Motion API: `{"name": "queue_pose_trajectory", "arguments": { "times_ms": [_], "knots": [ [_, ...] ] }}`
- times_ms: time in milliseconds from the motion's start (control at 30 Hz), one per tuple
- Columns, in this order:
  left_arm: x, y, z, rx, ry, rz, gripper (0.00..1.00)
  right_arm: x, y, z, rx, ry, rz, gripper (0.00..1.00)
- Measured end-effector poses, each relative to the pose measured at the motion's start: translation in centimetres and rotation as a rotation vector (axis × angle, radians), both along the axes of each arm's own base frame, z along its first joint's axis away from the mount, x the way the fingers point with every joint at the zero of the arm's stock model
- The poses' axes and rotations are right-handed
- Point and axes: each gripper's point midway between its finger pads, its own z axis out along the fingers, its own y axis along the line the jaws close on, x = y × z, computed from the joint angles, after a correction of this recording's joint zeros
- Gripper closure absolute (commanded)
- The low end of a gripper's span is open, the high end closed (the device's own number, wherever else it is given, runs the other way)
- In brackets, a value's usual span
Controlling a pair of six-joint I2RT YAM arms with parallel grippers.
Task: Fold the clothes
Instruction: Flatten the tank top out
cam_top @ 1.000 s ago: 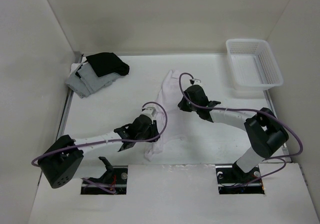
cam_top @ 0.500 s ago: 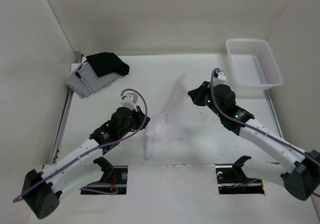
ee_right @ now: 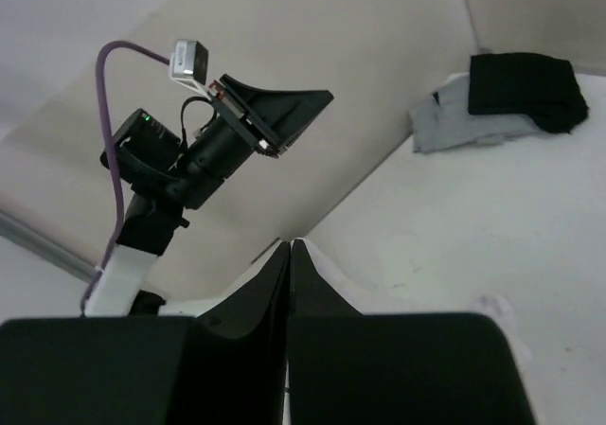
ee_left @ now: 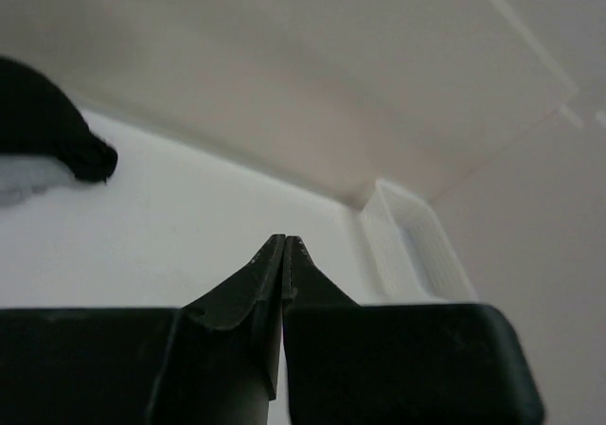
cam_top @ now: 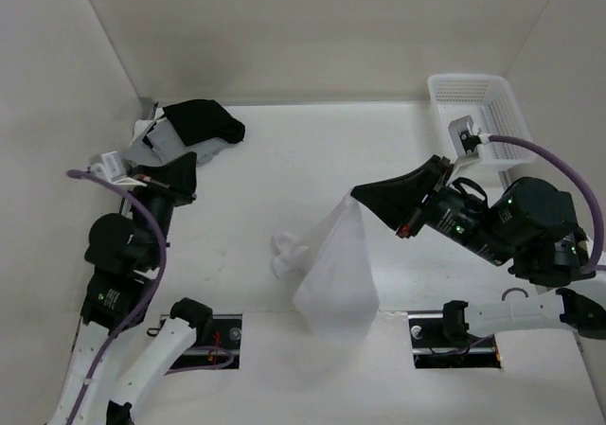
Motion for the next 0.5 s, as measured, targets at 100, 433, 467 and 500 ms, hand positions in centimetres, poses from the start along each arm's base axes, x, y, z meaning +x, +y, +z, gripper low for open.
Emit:
{"name": "queue_pose_trajectory", "arguments": {
  "times_ms": [100,433,467,500],
  "knots": [
    [-1.4,1.1,5.2,-0.057,-0.13,0.023,0.96,-0.5,0.0,1.7,0.02,-0.027,0.018,1.0],
    [1.4,-8.1,-17.6,0.117,0.358,-0.225,0.71,9.6,-6.1,-15.5,-0.089,0.162,-0.295,1.0],
    [0.7,-8.6,-21.5,0.15,0.449,-0.246,0.69,10.3,-6.8,-17.9,-0.1,0.206,-0.319,1.0],
    [-0.3,-8.8,-24.9,0.185,0.534,-0.26,0.68,10.7,-7.3,-19.9,-0.112,0.247,-0.332,1.0]
  ]
}}
